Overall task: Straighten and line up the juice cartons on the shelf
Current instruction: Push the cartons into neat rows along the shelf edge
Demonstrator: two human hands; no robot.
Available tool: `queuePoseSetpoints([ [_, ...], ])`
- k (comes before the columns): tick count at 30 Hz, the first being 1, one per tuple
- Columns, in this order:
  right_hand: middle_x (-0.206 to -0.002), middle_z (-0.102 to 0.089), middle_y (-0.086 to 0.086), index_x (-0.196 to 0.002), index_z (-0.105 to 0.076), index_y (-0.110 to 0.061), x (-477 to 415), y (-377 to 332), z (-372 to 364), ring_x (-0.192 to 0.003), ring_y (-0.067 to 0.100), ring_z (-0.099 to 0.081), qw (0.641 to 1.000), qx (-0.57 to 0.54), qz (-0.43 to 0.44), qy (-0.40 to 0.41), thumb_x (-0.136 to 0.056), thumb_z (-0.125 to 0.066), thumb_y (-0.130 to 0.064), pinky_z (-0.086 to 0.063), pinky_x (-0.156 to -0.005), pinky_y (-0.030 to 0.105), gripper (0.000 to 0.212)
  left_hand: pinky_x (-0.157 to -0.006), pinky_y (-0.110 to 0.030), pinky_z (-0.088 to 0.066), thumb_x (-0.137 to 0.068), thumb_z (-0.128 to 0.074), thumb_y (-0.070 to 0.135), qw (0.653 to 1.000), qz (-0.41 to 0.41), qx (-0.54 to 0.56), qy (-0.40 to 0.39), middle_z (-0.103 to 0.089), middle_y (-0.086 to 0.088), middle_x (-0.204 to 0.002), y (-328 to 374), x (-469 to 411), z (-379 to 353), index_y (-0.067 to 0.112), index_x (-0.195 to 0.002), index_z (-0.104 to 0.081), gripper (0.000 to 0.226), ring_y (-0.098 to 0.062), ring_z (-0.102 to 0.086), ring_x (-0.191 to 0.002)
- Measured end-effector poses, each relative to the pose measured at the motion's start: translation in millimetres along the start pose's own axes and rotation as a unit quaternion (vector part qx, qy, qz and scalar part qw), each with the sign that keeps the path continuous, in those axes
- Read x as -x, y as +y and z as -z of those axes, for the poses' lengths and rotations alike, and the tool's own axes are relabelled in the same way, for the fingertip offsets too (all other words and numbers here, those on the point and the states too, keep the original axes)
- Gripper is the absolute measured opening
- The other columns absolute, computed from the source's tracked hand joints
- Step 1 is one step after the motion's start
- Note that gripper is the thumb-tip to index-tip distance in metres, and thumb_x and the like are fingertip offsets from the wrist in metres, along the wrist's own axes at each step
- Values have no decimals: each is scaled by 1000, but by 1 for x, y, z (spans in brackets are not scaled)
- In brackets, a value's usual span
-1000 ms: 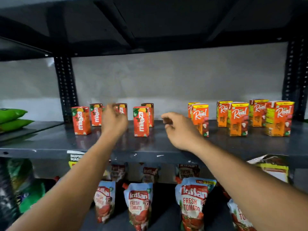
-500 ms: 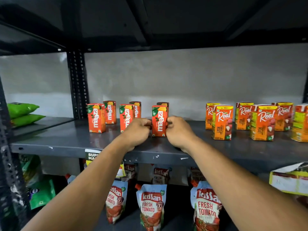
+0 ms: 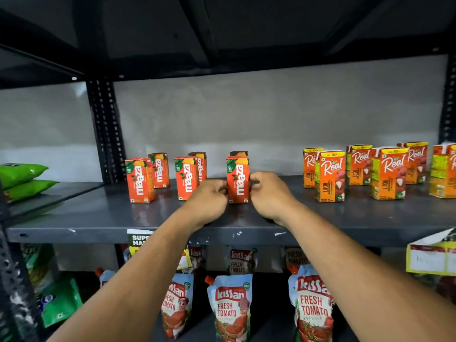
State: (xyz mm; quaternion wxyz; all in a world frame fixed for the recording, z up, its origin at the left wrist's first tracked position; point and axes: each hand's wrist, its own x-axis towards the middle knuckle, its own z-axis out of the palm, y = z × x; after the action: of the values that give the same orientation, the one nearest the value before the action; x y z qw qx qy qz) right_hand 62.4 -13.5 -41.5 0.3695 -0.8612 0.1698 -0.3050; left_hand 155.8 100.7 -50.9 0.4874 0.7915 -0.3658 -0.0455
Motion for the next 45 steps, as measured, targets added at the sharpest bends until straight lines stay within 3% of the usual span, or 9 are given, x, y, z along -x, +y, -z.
queuePoseSetpoints([
  [3,-126,-65,9,-127,-56,-15,7,-3,3,-113,25,-61,1000,-15,1,3,-90,-53,-7,-51,-92,35,38,-92,-33,-50,-87,-44,-3,999,-14,9,49,-68,5,-108,2,3,-2,13,-120,-65,42,-17,-60,-105],
  [6,-136,-57,12,-137,-45,-11,11,-6,6,-124,25,-53,999,-33,6,-5,-93,-51,-7,-44,-89,31,44,-72,-23,-46,-85,-46,-7,975,-17,102,197,-67,-1,-104,0,9,5,16,-108,-63,37,-19,-60,-98],
  [11,-137,-52,8,-138,-42,-19,10,-2,6,-121,20,-52,995,-15,69,68,-93,-50,-6,-45,-78,19,47,-78,-27,-50,-87,-49,-3,930,-3,148,336,-65,1,-108,-12,25,42,21,-110,-57,34,-12,-62,-91],
  [14,-117,-59,3,-125,-54,-22,10,-5,5,-101,13,-57,980,-9,159,120,-92,-51,-6,-42,-65,7,37,-79,-41,-57,-81,-50,1,952,27,119,280,-64,-2,-117,-31,20,71,20,-125,-52,47,-18,-64,-92],
  [16,-104,-65,-1,-116,-62,-21,12,-12,-3,-91,13,-61,974,-8,198,107,-91,-50,-6,-50,-79,19,31,-82,-56,-58,-72,-48,6,965,41,112,233,-69,-13,-114,-48,11,84,21,-121,-55,51,-36,-69,-96],
  [22,-115,-68,4,-121,-63,-14,5,-56,-57,-102,21,-65,989,58,137,-27,-93,-50,-10,-51,-89,30,32,-54,-48,-46,-63,-41,12,989,58,11,135,-46,-41,-81,-74,-24,95,-6,-111,-51,52,-43,-56,-66],
  [25,-111,-70,9,-111,-66,-13,-14,-68,-83,-98,28,-65,995,78,60,-33,-85,-56,-10,-54,-85,35,28,-67,-46,-53,-66,-46,6,996,32,-20,86,-61,-22,-78,-54,-11,95,5,-80,-55,17,-35,-62,-76],
  [29,-96,-73,9,-96,-68,-12,-29,-67,-106,-88,29,-67,996,88,13,5,-79,-63,-21,-57,-78,36,19,-91,-46,-56,-67,-54,12,1000,-12,14,-3,-76,-11,-100,-52,-9,97,14,-98,-72,35,-27,-71,-97],
  [45,-106,-73,8,-102,-69,-11,-9,-71,-106,-93,23,-66,995,42,14,91,-85,-54,-6,-52,-81,30,23,-94,-44,-55,-86,-48,3,995,-22,66,67,-75,-5,-106,-62,-1,98,13,-110,-73,36,-24,-68,-100],
])
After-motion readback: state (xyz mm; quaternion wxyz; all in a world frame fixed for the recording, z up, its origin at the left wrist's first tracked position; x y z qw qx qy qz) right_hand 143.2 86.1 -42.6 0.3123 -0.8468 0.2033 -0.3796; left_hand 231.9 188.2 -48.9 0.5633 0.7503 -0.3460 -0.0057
